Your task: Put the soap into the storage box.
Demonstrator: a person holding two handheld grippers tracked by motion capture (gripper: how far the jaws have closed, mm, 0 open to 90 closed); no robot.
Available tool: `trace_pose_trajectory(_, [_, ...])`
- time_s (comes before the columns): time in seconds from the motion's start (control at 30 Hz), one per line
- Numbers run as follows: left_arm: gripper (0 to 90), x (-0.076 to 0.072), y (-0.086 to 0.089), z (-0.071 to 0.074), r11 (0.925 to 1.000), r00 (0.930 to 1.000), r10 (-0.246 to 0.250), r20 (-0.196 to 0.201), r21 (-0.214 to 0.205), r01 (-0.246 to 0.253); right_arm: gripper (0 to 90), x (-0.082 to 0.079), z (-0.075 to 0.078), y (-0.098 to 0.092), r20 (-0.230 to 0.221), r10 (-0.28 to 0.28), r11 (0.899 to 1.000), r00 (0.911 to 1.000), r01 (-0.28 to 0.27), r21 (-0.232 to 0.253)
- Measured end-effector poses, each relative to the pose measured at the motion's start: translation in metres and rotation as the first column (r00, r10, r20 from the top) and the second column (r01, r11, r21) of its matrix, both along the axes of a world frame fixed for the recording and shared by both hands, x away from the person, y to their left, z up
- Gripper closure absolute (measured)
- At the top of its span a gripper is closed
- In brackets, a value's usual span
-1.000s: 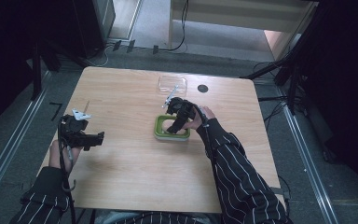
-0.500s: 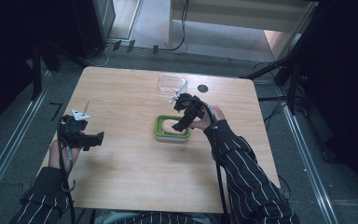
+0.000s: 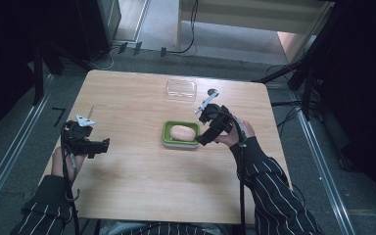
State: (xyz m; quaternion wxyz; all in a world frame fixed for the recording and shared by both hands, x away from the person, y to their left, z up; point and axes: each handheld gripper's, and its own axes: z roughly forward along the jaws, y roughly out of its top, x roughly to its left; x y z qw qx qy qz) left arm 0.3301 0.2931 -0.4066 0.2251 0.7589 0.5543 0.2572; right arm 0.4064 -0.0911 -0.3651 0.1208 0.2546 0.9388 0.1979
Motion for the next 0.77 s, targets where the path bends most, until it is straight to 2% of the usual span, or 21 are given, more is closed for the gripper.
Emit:
trace_pose_trajectory(0.2, [14.3,0.000,0.000,0.000,1.0000,1.0000,-0.001,-0.001,0.001,0.001,8.8,-0.013,-0.007,-0.015,0.001,-0.032,0.999,0.9995,0.032,-0.002])
trace_pose_trajectory(0.4, [14.3,0.000,0.000,0.000,1.0000,1.0000,-0.003,0.000,0.001,0.003,8.8,-0.027,-0.021,-0.028,-0.022,-0.054,0.998,0.9983,0.054,-0.020])
trace_pose_trajectory(0.77, [14.3,0.000,-0.002,0.001,1.0000,1.0000,-0.005,0.001,0.001,0.005,9.1,-0.048,-0.045,-0.049,-0.051,-0.102,0.995,0.9935,0.101,-0.010])
